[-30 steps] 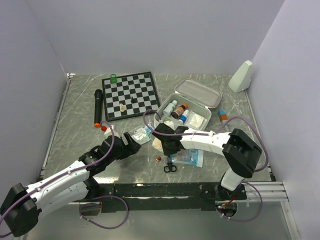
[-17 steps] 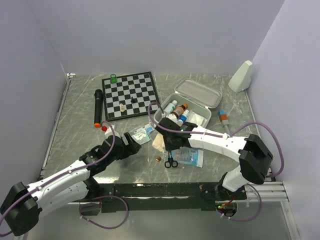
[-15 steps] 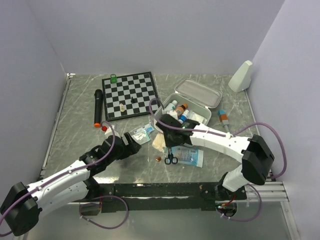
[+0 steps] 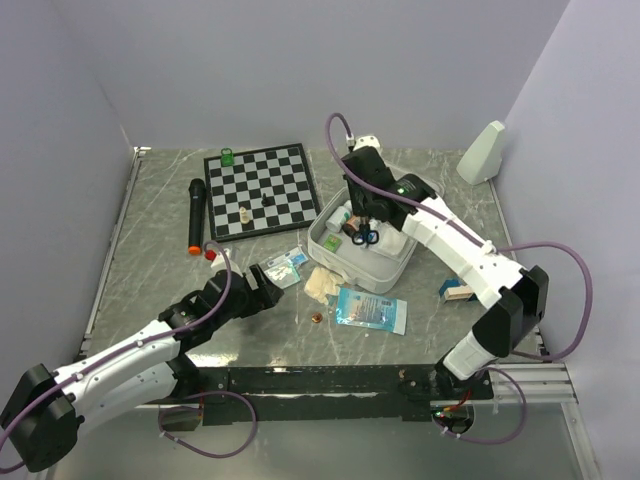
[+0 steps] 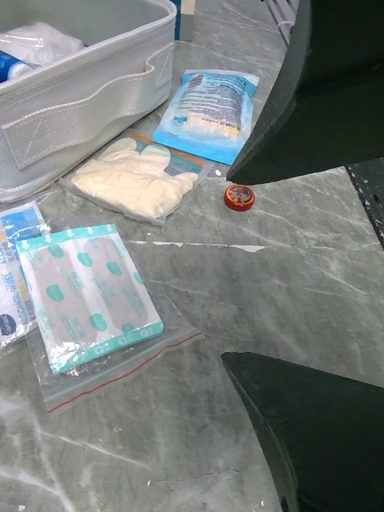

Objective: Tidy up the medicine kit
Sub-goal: Place the scissors in the medicine box.

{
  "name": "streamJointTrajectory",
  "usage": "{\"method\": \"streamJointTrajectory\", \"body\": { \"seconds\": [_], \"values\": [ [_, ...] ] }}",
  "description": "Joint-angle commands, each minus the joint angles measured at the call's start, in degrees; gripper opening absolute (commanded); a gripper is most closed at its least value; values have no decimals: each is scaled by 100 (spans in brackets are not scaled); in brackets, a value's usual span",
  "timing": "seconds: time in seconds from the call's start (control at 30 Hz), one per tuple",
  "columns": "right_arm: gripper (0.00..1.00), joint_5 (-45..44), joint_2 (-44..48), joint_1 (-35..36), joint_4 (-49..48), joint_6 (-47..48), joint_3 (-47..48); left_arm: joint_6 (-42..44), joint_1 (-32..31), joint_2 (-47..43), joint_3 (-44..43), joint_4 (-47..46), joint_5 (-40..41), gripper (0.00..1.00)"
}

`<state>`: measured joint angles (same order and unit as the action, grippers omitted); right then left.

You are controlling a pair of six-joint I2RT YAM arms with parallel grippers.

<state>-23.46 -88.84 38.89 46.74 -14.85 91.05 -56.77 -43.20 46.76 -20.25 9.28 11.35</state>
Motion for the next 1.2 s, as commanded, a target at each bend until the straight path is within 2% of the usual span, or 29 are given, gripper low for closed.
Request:
{"method": "streamJointTrajectory", "body": {
  "seconds": [0.0, 0.13, 0.3, 0.53, 0.87, 1.17],
  "values": [
    [0, -457, -283, -128, -164, 1114, 186, 175, 5, -97, -181, -225, -54, 90],
    [0, -554, -529, -172, -743, 1870, -94, 219, 5, -202, -120, -233, -11, 90],
    [0, -335, -652, -198, -1579, 2328, -692, 246, 5, -238, -49, -198, -10, 90],
    [0, 157, -767, -198, -2159, 2855, -1150, 167, 13, -220, 179, -356, -186, 90],
    [0, 1080, -846, -189, -2336, 3295, -1625, 237, 5, -220, 293, -409, -177, 91],
    [2, 1555, -775, -189, -2380, 3665, -1977, 281, 5, -53, 294, -506, -274, 90]
  ]
}}
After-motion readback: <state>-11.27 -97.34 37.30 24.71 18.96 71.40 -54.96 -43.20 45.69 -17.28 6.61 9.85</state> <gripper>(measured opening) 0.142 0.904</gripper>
